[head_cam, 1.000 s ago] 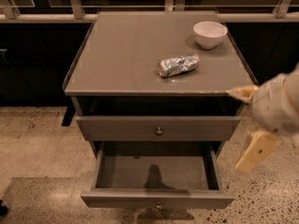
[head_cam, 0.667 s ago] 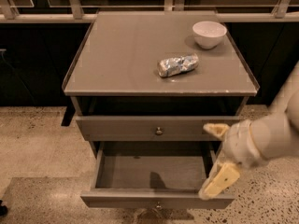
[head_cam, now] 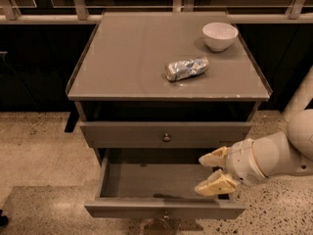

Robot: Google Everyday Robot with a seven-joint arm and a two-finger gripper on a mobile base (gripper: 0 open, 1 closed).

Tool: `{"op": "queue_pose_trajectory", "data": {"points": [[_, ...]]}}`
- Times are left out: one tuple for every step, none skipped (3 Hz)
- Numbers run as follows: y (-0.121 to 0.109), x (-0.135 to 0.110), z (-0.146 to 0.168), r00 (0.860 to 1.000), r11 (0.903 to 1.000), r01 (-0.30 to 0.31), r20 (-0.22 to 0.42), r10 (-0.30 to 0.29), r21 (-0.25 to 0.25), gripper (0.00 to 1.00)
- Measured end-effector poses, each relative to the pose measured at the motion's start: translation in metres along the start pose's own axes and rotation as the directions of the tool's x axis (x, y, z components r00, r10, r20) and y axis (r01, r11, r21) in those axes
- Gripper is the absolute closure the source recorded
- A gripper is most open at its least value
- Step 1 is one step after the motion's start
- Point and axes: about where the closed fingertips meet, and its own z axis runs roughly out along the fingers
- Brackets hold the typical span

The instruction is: Close middle drawer

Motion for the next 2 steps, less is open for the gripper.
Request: {"op": "queue_pose_trajectory", "data": {"points": [[0.0000,0.0000,0.0000,1.000,1.0000,0.000,0.000,0.000,0.000,0.65],[0.0000,0.0000,0.0000,1.000,1.0000,0.000,0.000,0.000,0.000,0.89]]}}
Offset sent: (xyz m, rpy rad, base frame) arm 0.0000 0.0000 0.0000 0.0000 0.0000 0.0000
